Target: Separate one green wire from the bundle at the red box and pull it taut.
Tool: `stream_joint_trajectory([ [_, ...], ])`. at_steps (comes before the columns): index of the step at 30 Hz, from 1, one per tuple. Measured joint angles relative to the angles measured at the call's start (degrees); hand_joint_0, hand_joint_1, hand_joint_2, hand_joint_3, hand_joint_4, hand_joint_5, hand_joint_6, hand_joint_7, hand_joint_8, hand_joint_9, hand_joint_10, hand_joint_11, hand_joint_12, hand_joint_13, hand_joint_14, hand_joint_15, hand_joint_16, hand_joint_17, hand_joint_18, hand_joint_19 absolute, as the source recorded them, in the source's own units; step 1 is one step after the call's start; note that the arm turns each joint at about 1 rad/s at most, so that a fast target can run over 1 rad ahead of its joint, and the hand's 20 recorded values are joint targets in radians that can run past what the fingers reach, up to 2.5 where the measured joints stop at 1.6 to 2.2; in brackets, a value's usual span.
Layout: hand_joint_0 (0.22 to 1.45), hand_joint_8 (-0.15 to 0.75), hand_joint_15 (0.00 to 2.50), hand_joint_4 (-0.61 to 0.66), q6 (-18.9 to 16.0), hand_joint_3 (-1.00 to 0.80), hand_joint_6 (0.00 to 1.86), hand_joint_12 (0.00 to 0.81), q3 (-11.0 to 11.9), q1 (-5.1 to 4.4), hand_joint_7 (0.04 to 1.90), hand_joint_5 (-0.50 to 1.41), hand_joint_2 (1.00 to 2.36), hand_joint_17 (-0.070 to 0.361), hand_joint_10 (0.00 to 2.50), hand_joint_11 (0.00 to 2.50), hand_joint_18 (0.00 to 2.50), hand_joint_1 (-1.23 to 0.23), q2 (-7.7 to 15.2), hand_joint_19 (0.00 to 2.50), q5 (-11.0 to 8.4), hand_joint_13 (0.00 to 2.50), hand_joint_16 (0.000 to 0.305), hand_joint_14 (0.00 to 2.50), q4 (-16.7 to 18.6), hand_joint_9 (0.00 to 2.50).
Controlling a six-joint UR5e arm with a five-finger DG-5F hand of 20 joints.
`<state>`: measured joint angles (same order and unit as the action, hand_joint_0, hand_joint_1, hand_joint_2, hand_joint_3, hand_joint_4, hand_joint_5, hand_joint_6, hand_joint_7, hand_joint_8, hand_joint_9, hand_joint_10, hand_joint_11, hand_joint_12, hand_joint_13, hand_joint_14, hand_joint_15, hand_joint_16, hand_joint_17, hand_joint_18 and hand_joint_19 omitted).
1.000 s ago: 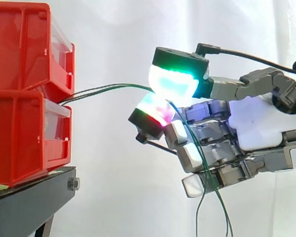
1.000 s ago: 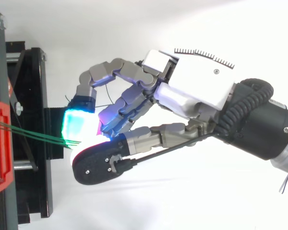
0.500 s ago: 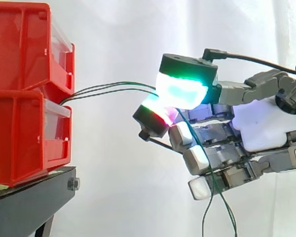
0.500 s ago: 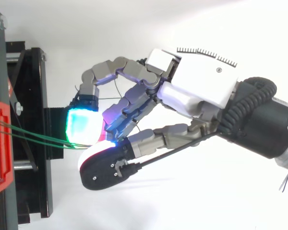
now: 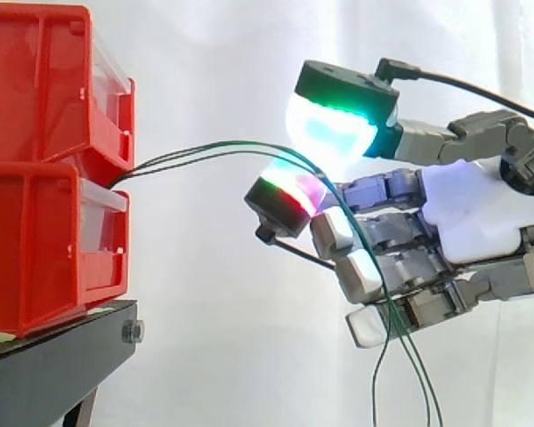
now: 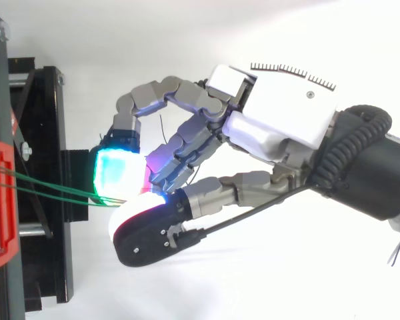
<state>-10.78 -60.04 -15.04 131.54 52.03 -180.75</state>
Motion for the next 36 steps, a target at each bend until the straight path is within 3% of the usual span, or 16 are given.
stream_joint_trajectory([
  [4,0.58,0.191,0.74,-0.11,0.1,-0.49,0.86,0.346,0.04,0.01,1.12,-0.17,1.0,0.104,0.02,0.87,0.88,-0.78,-0.43,0.64,0.0,1.11,0.046,0.03,-0.03,1.12],
  [7,0.6,0.192,0.74,-0.12,0.13,-0.34,0.86,0.345,0.06,0.01,1.15,-0.17,1.01,0.103,0.02,0.87,0.88,-0.78,-0.53,0.65,0.0,1.12,0.046,0.03,-0.04,1.12],
  [11,0.6,0.194,0.74,-0.12,0.15,-0.28,0.87,0.349,0.07,0.01,1.18,-0.17,1.02,0.104,0.02,0.87,0.88,-0.77,-0.56,0.65,0.0,1.12,0.046,0.03,-0.04,1.13],
  [13,0.61,0.198,0.74,-0.1,0.11,-0.3,0.87,0.346,0.08,-0.02,1.15,-0.17,1.01,0.104,0.02,0.88,0.88,-0.77,-0.56,0.65,0.0,1.12,0.046,0.03,-0.04,1.13],
  [15,0.55,0.207,0.75,-0.08,0.06,-0.49,0.87,0.354,0.07,-0.05,1.12,-0.17,1.0,0.108,0.02,0.87,0.89,-0.75,-0.57,0.64,0.0,1.13,0.048,0.03,-0.05,1.13],
  [19,0.48,0.244,0.75,-0.02,0.08,-0.5,0.87,0.379,0.08,-0.13,1.05,-0.18,1.0,0.122,0.02,0.86,0.94,-0.71,-0.58,0.62,0.0,1.19,0.054,0.03,-0.11,1.13],
  [26,0.46,0.255,0.84,0.0,1.43,-0.5,0.87,0.382,-0.37,-0.16,1.02,-0.19,1.0,0.128,0.02,0.87,0.96,-0.7,-0.48,0.61,-0.04,1.3,0.057,0.03,0.18,1.13],
  [36,0.45,0.268,1.07,0.04,5.27,-0.5,0.88,0.387,-3.66,-0.09,0.97,-0.21,1.0,0.135,0.02,0.87,0.98,-0.7,-0.42,0.61,-0.18,1.44,0.06,0.02,7.41,1.1],
])
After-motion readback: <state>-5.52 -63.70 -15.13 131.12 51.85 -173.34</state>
